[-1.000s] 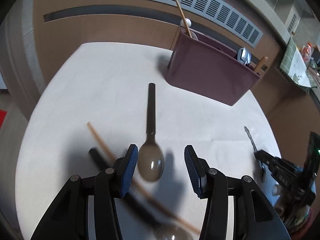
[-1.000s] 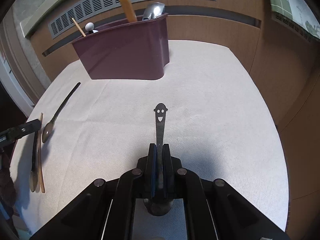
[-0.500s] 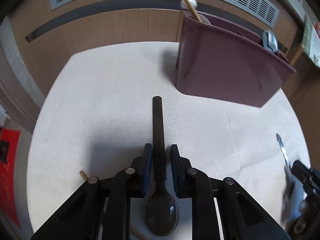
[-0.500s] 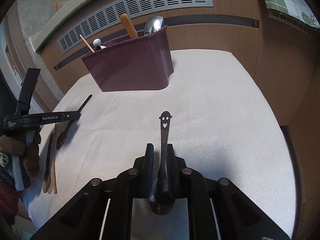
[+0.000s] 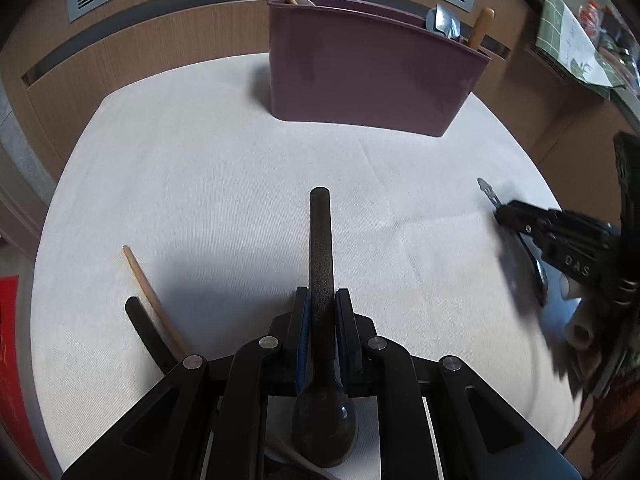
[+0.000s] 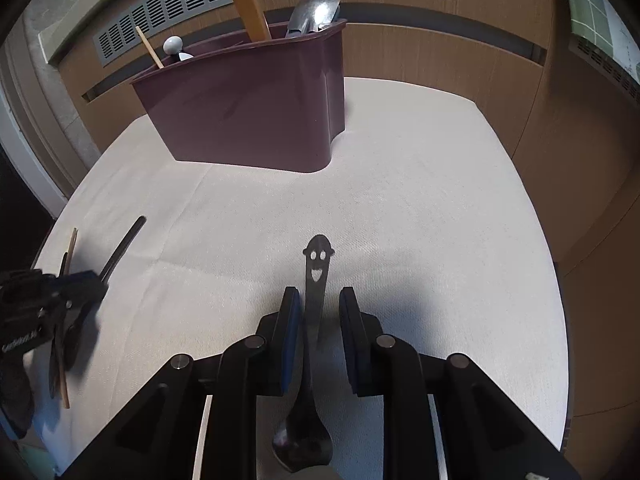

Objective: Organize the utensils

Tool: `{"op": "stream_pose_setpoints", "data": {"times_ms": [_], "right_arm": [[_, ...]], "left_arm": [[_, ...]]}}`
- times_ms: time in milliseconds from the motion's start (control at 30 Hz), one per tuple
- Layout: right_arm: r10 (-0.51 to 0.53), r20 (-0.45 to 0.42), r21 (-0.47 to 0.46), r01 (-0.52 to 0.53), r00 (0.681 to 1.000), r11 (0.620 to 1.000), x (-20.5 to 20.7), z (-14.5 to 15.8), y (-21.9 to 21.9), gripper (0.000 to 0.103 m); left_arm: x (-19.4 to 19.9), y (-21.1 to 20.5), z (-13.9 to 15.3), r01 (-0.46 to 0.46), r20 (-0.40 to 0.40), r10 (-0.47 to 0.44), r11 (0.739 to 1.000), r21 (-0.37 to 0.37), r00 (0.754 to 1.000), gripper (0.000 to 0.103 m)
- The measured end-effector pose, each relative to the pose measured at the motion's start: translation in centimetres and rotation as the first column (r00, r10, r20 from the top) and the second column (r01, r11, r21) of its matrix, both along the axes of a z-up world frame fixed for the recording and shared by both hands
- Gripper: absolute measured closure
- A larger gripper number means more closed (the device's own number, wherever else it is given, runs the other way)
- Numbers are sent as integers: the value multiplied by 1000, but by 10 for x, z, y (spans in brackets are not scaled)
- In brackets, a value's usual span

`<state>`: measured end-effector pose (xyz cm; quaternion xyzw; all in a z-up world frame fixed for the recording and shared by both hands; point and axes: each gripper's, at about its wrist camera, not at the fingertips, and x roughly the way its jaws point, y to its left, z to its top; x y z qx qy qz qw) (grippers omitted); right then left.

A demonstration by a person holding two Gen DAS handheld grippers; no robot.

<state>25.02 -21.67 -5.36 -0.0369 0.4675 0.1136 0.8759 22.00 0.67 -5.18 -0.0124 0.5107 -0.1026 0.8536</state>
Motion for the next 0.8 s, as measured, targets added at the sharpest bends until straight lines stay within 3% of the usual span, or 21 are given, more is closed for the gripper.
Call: {"op": "stream_pose_setpoints", "data": {"times_ms": [100, 200, 467, 667, 800], "right_arm": [[13, 16, -36, -13, 1000, 999, 0, -2, 6, 83], [37, 40, -61, -35, 999, 998, -6, -3, 10, 93], [36, 77, 46, -39, 996, 998, -23, 6, -2, 94], [2, 100, 90, -11, 995, 996, -31, 12, -12, 94], [-13, 128, 121, -3, 992, 993, -40, 23, -14, 94]], "left_arm": [[3, -6, -1, 0, -7, 0, 1000, 8, 1000, 89], [3, -11, -1, 8, -8, -8, 999, 35, 1000, 89], [18, -10, -1, 32, -36, -30, 998, 47, 999, 89], [34, -5, 0, 25, -95, -25, 1000, 1, 995, 88], [31, -11, 0, 30, -43, -29, 999, 25, 999, 90]]}}
